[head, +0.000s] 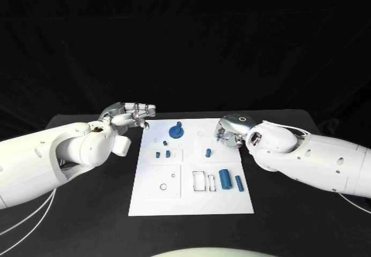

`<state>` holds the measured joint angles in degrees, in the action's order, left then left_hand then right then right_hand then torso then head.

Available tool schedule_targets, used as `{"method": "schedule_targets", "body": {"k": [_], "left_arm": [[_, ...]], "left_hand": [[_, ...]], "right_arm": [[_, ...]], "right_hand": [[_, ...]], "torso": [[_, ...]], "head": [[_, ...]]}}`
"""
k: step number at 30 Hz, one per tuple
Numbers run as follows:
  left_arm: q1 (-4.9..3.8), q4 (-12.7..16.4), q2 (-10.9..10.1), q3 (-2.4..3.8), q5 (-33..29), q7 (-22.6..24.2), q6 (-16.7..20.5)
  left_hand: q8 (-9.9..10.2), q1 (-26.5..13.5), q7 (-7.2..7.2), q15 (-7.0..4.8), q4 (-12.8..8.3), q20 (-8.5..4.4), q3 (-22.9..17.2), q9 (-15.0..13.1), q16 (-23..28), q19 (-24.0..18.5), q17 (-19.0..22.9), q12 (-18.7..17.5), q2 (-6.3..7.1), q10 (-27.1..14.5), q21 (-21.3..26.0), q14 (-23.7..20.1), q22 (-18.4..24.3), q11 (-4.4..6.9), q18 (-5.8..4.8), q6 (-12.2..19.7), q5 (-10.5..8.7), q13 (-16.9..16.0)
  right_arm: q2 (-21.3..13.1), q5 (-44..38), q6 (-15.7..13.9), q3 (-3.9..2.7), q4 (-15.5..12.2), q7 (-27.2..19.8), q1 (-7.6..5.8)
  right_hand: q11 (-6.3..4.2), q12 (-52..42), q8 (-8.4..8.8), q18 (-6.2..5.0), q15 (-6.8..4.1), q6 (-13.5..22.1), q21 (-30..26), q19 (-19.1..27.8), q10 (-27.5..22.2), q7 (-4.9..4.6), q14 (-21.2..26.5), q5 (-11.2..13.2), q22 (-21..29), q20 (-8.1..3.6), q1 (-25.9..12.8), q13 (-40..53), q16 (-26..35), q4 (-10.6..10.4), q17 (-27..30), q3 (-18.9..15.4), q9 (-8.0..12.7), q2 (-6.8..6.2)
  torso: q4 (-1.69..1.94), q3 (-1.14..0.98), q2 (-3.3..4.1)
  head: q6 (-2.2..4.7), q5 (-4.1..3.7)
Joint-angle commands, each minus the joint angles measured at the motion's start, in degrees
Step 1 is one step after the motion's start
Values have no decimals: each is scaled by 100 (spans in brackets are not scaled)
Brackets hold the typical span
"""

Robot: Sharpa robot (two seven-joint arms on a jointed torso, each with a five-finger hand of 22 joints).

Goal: Assemble the parts on the task board

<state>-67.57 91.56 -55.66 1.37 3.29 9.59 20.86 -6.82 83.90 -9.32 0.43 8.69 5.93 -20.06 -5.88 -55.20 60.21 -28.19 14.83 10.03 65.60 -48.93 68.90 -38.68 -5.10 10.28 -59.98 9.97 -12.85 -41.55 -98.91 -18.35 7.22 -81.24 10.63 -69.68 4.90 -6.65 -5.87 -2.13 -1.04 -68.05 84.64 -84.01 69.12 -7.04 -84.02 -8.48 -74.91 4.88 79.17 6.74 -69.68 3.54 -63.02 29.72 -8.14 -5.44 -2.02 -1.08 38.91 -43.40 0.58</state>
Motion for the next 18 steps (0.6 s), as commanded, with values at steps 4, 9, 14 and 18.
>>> {"method": "schedule_targets", "body": {"k": [4, 9, 14, 18], "left_arm": [[-1, -6, 18, -1, -28, 64, -112], [5, 0, 41, -4, -32, 79, -139], [14, 10, 76, -6, -19, 103, -178], [20, 12, 119, -10, -2, 112, -194]], "left_hand": [[3, 60, -22, 29, -32, 6, 7, 7, 36, 36, 8, -5, 4, -56, 27, 19, 6, -2, 31, 27, 2, -8], [4, 63, -24, 30, -34, 6, 6, 7, 36, 36, 8, -6, 2, -57, 27, 19, 6, -3, 31, 28, 2, -8], [5, 81, -28, 33, -45, 7, -4, 11, 39, 39, 10, -6, -7, -64, 30, 14, 8, -7, 31, 33, 2, -8], [5, 84, -29, 33, -47, 7, -5, 11, 40, 40, 10, -5, -8, -64, 31, 13, 9, -8, 31, 34, 3, -8]], "right_arm": [[-266, 0, -278, -35, -524, 17, -41], [-388, 58, -307, -50, -1060, -6, -48], [-291, 87, -242, -53, -1425, -23, -27], [-125, 94, -195, -50, -1575, -41, -2]], "right_hand": [[-150, 45, -34, 80, -11, -45, 24, -302, 165, -9, -187, -28, -1213, -1, -74, 4, -25, 4, -4, -39, -1, -22], [-152, 53, -32, 84, -14, -46, 39, -311, 170, -8, -187, -63, -1223, 1, -81, 6, -39, 2, -15, -43, -8, -22], [-152, 59, -30, 81, -15, -46, 31, -306, 176, -8, -184, -95, -1220, 1, -95, 9, -39, -9, -8, -47, -14, -16], [-152, 67, -27, 81, -16, -44, 29, -304, 178, -8, -183, -131, -1220, 2, -102, 11, -45, -14, -8, -50, -21, -10]], "torso": [[-11, -3, 2], [-6, -2, 3], [3, -1, 0], [9, 7, -3]], "head": [[-13, 95], [-2, 187], [-5, 275], [-12, 347]]}}
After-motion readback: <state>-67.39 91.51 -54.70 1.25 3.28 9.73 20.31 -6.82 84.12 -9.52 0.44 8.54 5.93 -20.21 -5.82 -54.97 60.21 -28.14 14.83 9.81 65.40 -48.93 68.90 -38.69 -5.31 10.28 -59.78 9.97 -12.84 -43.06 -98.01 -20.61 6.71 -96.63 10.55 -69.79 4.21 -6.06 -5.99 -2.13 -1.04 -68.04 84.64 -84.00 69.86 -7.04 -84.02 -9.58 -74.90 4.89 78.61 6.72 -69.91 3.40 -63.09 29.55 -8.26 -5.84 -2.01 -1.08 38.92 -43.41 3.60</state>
